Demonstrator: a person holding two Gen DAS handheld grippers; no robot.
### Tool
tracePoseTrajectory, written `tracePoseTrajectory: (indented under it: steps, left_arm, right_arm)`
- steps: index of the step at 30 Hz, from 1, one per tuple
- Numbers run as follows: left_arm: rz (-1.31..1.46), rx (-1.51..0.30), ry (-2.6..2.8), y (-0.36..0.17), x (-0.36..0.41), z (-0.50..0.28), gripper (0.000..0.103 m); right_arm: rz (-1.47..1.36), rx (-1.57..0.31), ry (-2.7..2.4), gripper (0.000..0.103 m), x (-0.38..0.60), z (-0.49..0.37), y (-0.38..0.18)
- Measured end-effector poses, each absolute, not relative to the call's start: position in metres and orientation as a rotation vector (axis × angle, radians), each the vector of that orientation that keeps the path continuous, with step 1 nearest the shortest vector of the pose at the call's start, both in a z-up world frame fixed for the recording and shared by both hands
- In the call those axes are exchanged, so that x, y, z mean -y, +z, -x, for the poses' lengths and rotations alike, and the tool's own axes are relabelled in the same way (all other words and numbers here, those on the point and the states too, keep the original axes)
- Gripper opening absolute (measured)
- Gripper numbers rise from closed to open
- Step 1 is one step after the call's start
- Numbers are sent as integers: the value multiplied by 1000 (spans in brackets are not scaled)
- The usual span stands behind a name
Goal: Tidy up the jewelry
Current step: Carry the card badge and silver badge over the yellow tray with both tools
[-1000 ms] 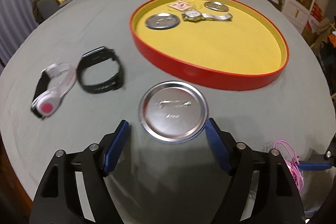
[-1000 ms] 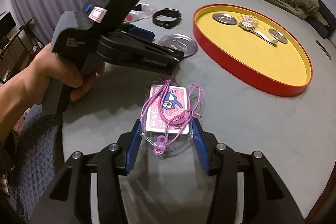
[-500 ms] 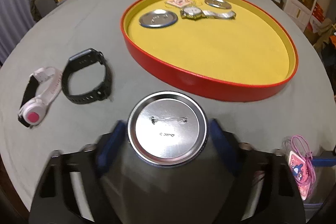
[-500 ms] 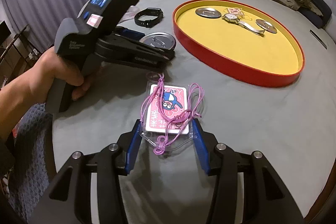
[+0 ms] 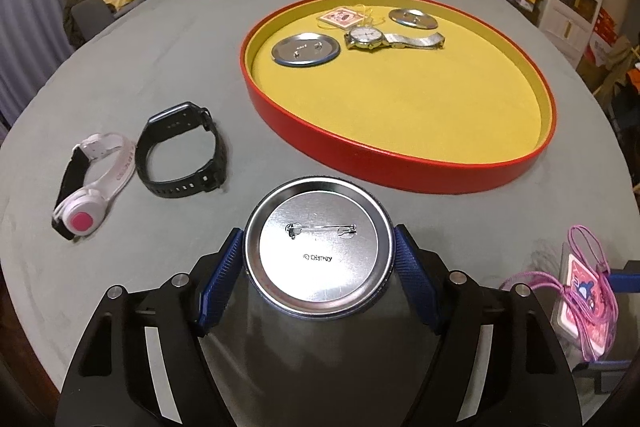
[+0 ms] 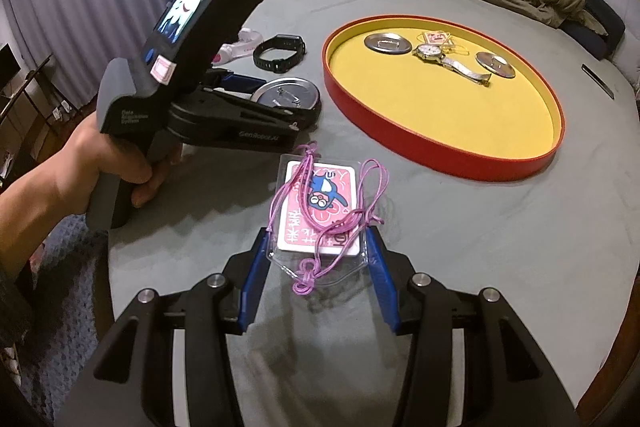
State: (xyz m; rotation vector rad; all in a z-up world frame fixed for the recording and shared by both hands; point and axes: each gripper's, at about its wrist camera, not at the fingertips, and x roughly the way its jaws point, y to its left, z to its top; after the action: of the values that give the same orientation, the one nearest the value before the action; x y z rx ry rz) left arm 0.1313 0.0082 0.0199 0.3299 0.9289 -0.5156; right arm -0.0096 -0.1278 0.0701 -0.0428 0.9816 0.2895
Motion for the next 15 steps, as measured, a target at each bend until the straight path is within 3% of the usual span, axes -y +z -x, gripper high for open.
tracePoseTrajectory:
  steps: [15]
  left_arm:
    - [-306,-843,-530,85,-6,-125,72]
  right_arm:
    - [32,-895,253,45,148,-2,120]
